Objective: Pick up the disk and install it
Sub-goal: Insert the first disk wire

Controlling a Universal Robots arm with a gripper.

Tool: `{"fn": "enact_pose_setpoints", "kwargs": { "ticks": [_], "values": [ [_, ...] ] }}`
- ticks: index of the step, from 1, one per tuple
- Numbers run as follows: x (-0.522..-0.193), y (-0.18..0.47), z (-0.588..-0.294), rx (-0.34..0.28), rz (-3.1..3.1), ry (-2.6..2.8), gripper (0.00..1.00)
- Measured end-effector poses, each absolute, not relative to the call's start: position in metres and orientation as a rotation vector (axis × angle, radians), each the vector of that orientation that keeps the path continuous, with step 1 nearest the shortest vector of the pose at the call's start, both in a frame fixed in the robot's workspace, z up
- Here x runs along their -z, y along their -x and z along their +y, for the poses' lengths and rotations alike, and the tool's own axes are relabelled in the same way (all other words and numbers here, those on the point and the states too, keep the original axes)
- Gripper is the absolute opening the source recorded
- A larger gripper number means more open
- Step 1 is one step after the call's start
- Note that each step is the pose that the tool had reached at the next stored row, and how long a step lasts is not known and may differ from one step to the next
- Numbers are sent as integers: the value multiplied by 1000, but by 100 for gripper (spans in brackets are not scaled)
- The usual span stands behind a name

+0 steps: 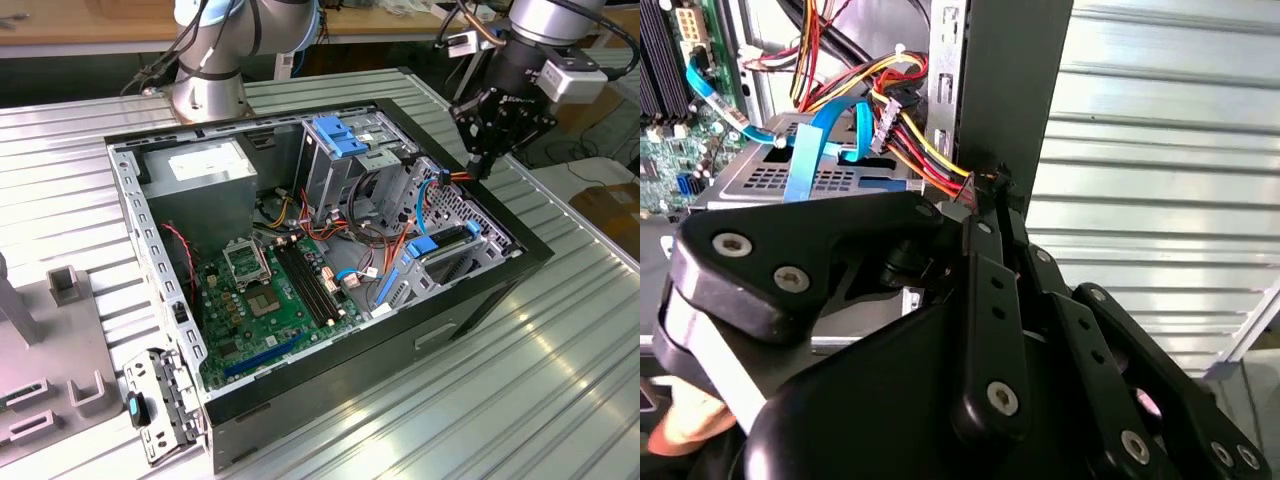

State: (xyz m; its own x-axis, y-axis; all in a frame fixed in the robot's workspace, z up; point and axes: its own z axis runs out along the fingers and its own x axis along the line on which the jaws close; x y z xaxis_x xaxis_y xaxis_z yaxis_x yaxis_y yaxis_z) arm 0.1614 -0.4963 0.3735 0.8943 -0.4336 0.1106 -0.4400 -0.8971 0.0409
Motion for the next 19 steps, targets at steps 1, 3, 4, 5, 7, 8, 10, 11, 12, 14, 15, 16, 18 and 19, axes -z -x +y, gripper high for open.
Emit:
{"fn": "enact_pose_setpoints", "kwargs": {
  "ticks": [1, 3, 4, 5, 7, 8, 10, 11, 12, 14, 15, 16, 18, 19],
  "values": [
    [-374, -161, -496, -151, -712, -2988, 16],
    [-374, -161, -496, -149, -769, -2972, 16],
    [-374, -161, -496, -148, -786, -2967, 16],
    [-374, -161, -496, -148, -813, -2958, 16],
    [-373, -161, -496, -146, -875, -2936, 16],
    [-373, -161, -496, -145, -910, -2922, 16],
    [-372, -161, -496, -142, -999, -2890, 16],
    [-372, -161, -496, -140, -1029, -2878, 16],
    [-372, -161, -496, -139, -1059, -2866, 16],
    [-372, -161, -496, -137, -1102, -2848, 16],
    [-372, -162, -496, -137, -1126, -2836, 16],
    [-372, -161, -496, -137, -1147, -2824, 16],
    [-372, -162, -496, -135, -1198, -2799, 16],
    [-372, -161, -496, -135, -1218, -2790, 16]
  ]
}}
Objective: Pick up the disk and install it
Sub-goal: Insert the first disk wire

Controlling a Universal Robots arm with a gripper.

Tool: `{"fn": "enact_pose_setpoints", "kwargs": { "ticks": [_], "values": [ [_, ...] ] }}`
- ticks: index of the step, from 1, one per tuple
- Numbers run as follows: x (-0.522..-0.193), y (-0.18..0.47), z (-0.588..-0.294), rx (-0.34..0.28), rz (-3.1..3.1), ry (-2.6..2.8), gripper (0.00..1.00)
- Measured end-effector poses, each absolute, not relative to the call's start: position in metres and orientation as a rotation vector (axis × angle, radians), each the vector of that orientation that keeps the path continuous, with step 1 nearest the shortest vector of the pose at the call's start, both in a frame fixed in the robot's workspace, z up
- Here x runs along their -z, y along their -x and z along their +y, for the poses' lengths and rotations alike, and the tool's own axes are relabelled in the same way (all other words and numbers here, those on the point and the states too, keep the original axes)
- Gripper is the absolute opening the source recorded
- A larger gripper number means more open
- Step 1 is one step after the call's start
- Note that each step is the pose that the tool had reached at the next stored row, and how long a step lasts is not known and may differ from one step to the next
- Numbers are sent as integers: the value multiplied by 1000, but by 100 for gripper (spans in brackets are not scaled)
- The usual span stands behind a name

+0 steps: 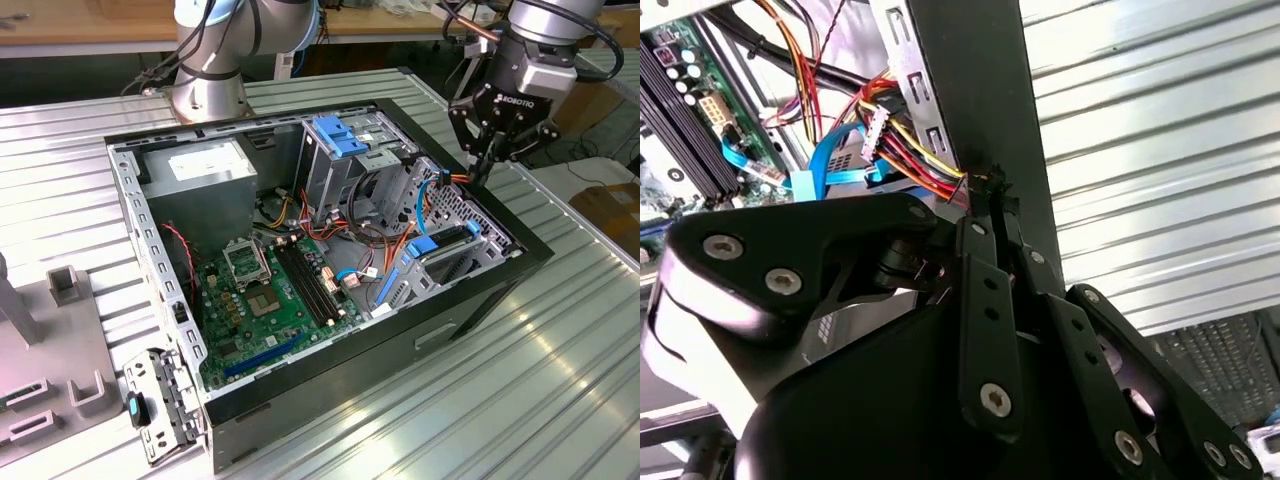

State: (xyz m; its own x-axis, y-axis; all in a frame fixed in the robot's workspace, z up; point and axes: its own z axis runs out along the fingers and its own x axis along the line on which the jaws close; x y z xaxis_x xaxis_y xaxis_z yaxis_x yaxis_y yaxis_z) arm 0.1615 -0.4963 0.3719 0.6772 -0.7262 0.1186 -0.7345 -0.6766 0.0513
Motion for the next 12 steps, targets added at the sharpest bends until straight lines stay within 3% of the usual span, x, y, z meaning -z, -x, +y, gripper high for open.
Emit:
{"fn": "enact_pose_setpoints", "kwargs": {
  "ticks": [12],
  "values": [
    [-372, -161, -496, -127, -1446, -2660, 16]
  ]
}}
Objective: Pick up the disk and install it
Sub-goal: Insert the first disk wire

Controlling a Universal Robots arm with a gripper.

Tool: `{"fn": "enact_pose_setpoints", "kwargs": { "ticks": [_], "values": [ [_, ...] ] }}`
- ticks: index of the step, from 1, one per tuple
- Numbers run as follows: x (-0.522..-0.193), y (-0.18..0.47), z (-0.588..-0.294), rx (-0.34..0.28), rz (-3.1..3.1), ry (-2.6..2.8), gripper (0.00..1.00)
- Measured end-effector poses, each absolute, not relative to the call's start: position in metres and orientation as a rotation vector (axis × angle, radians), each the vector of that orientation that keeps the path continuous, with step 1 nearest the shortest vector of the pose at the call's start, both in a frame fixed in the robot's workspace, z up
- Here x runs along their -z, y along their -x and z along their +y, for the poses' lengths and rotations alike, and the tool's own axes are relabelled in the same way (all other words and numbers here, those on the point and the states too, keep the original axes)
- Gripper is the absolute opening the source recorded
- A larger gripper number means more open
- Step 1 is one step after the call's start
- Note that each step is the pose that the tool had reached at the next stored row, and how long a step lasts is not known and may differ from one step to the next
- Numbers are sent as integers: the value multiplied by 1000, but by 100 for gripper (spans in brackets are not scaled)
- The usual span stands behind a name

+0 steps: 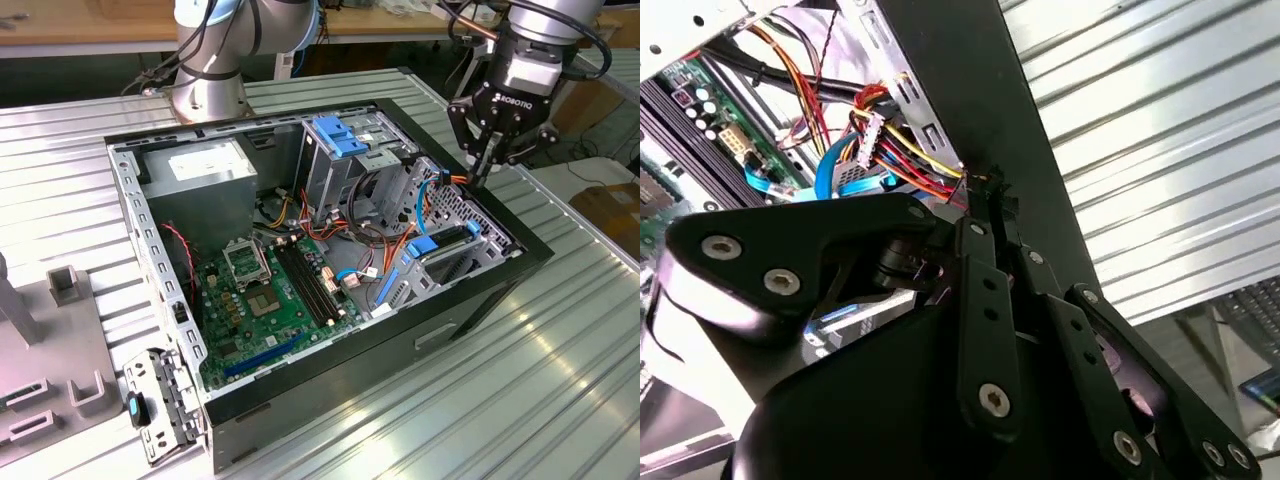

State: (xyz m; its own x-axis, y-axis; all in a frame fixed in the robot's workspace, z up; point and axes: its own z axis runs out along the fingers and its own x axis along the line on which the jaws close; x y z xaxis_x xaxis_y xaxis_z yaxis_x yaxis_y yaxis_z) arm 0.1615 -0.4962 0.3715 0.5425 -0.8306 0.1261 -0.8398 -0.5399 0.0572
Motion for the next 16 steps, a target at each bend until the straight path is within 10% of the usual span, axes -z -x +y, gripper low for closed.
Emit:
{"fn": "enact_pose_setpoints", "kwargs": {
  "ticks": [16],
  "values": [
    [-371, -161, -496, -112, -1742, -2457, 16]
  ]
}}
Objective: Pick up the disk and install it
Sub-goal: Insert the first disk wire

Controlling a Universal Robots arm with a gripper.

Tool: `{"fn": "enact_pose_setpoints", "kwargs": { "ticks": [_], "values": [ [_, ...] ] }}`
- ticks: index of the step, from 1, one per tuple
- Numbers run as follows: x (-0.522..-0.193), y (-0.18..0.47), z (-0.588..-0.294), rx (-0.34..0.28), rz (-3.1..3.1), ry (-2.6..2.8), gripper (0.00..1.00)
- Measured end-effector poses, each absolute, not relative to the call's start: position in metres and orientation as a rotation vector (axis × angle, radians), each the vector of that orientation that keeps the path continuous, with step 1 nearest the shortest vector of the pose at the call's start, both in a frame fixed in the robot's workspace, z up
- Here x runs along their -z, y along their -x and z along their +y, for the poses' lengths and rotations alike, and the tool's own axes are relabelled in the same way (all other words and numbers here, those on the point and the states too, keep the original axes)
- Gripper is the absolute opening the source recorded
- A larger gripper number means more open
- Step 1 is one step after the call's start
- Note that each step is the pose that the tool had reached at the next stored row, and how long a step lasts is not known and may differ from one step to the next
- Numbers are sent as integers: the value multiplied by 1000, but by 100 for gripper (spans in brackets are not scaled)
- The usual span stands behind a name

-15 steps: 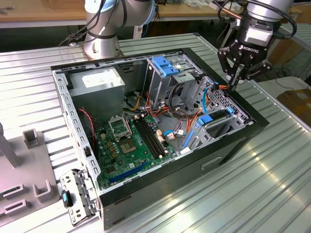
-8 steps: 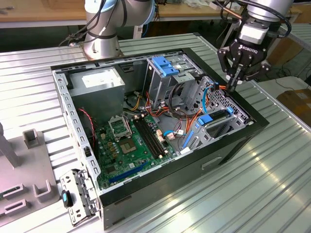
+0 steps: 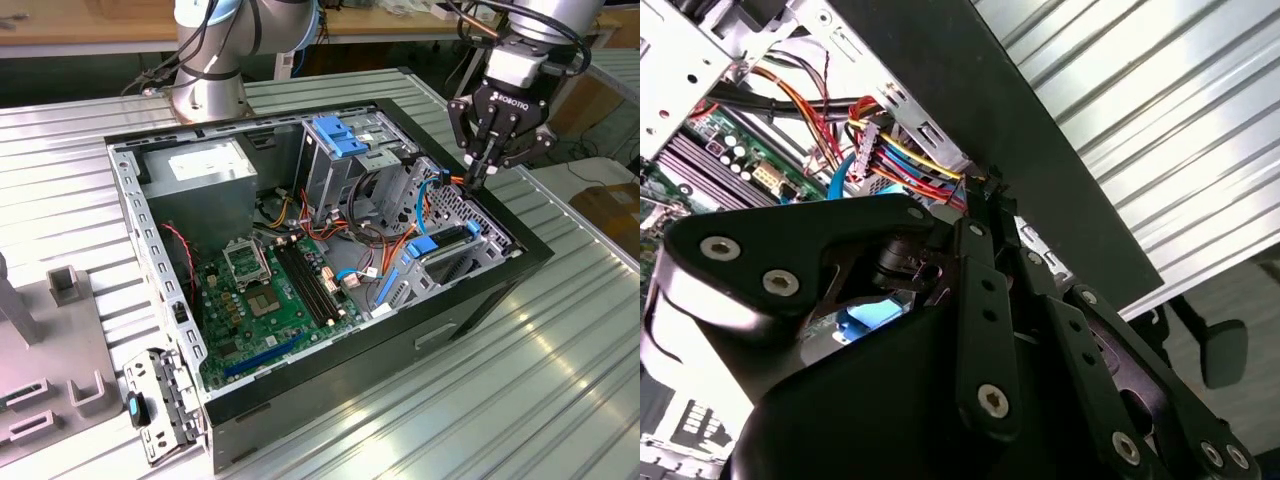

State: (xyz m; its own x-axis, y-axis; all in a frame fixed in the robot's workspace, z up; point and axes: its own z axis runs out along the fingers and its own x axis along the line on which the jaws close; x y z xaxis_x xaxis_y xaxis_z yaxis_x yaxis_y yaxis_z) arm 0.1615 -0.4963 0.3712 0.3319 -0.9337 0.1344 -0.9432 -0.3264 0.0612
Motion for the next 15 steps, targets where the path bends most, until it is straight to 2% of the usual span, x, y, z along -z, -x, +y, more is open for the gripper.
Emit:
{"fn": "enact_pose_setpoints", "kwargs": {
  "ticks": [15],
  "values": [
    [-371, -154, -496, -102, -1959, -2273, 16]
  ]
}}
